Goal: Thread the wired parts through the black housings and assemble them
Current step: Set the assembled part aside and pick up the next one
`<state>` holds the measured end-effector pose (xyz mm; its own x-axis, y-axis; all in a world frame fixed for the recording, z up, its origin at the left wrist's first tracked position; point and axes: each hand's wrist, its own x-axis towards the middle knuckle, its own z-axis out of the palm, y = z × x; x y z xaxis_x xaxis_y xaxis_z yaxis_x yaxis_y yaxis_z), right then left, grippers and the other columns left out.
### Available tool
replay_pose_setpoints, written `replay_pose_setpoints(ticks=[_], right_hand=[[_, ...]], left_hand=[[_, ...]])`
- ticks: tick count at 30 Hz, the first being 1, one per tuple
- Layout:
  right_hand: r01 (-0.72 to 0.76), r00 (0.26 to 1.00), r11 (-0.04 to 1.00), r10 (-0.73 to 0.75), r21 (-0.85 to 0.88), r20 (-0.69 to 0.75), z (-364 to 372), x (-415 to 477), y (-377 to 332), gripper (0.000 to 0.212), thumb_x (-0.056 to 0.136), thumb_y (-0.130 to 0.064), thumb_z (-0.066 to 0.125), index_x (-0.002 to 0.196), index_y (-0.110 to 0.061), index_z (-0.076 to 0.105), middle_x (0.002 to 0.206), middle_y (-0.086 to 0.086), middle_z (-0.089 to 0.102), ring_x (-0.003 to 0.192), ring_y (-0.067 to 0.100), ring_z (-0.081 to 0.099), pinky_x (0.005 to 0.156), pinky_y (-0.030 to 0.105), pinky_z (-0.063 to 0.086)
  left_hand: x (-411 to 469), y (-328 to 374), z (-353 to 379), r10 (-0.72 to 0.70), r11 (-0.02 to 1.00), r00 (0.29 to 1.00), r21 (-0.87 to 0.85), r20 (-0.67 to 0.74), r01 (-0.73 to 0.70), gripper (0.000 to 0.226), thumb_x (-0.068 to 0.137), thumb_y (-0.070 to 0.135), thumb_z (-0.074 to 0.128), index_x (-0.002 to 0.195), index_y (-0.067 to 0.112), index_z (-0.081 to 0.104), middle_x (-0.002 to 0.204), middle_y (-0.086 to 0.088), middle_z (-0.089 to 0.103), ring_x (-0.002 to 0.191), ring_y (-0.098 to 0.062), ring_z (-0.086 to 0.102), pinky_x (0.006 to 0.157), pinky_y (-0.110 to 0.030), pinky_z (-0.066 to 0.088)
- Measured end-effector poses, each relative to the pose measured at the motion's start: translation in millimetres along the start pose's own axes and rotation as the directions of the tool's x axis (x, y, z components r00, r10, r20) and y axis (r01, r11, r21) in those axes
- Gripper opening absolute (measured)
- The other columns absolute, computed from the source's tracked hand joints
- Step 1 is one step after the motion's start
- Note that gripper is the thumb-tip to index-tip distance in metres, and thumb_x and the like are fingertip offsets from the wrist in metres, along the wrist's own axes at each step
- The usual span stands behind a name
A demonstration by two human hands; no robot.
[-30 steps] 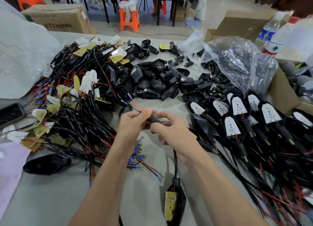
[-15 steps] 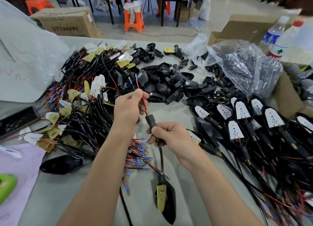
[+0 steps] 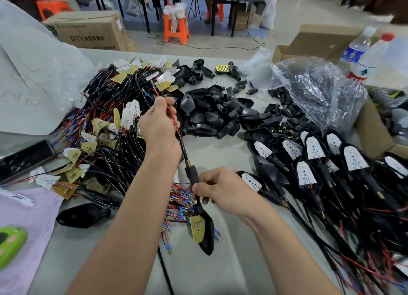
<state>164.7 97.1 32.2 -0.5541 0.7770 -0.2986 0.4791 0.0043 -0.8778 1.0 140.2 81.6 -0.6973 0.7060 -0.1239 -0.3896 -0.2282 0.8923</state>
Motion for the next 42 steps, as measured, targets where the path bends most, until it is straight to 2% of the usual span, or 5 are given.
replay_pose_setpoints(ticks=[16,23,30,36,42], right_hand=[[0.177,0.901,0.675,0.182,0.716,-0.394,0,1,26,0.021,0.094,0.001,0.066,0.081,-0.006,0.081,0.089,0.014,0.078,0.080,0.018,0.074,0.076,0.025,0.060],[0.232,0.896,0.603,0.173,0.763,-0.409,8,-3,19,0.019,0.094,0.001,0.066,0.085,-0.006,0.081,0.089,0.014,0.078,0.081,0.017,0.074,0.075,0.022,0.058],[0.174,0.926,0.486,0.217,0.857,-0.311,8,-10,13,0.024,0.092,0.002,0.067,0.074,-0.006,0.080,0.084,0.013,0.076,0.076,0.017,0.073,0.069,0.023,0.059],[0.169,0.923,0.448,0.241,0.878,-0.301,4,-11,15,0.033,0.093,0.002,0.066,0.065,-0.009,0.080,0.083,0.011,0.077,0.073,0.015,0.074,0.068,0.023,0.060],[0.212,0.926,0.453,0.190,0.866,-0.326,6,-9,16,0.019,0.094,0.003,0.063,0.084,-0.002,0.078,0.088,0.014,0.076,0.078,0.018,0.073,0.070,0.023,0.059]], left_hand=[[-65,-40,-67,-0.216,0.821,0.876,0.566,0.432,-0.077,0.019,0.097,0.021,0.069,0.092,0.034,0.081,0.098,0.011,0.080,0.095,-0.005,0.074,0.087,-0.026,0.054],[-88,-59,-81,0.216,0.710,0.928,0.604,0.302,-0.362,0.024,0.080,0.012,0.084,0.081,0.036,0.083,0.086,0.024,0.076,0.084,0.003,0.070,0.086,-0.032,0.056],[-84,-72,-98,0.728,0.020,0.363,0.511,0.582,-0.860,0.017,0.084,0.002,0.079,0.091,0.016,0.085,0.102,0.006,0.078,0.100,-0.017,0.066,0.086,-0.041,0.055],[-94,-67,-95,0.204,0.846,0.939,0.433,0.275,-0.311,0.026,0.072,0.049,0.076,0.097,0.049,0.080,0.128,0.029,0.067,0.131,-0.002,0.056,0.105,-0.029,0.045],[-86,-59,-94,-0.247,0.960,0.899,0.221,0.361,0.174,0.059,0.077,0.059,0.073,0.133,0.046,0.062,0.126,-0.002,0.071,0.101,-0.027,0.075,0.073,-0.040,0.062]])
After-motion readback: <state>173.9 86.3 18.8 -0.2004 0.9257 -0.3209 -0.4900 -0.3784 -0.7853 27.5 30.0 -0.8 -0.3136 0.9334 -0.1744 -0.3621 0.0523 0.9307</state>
